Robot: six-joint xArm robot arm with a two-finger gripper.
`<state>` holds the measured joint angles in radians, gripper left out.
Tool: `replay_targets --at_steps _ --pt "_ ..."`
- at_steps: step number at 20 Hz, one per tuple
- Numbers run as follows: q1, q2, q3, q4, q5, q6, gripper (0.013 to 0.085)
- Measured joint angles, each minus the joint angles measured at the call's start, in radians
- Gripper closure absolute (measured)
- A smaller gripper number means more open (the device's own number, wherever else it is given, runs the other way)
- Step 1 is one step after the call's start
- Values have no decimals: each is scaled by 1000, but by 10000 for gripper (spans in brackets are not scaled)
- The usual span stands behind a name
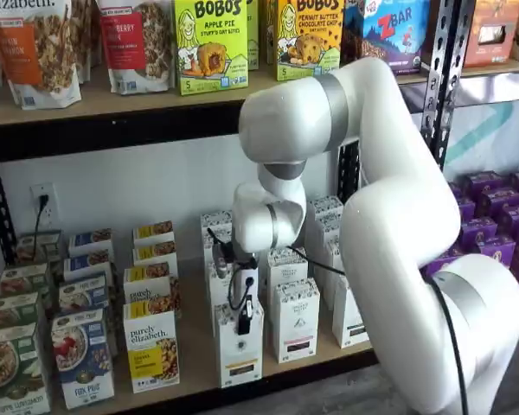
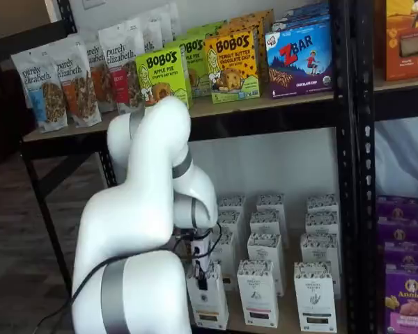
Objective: Pick up the white box with a yellow strip in the middle, on the bottom shelf, the fourth box from the left
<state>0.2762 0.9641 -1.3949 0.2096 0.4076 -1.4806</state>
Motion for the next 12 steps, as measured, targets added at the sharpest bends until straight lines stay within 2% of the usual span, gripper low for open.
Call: replay_targets --at_steps 6,12 --pt "17 -91 153 56 -65 -41 490" --pt "30 -191 306 58 -113 -35 490"
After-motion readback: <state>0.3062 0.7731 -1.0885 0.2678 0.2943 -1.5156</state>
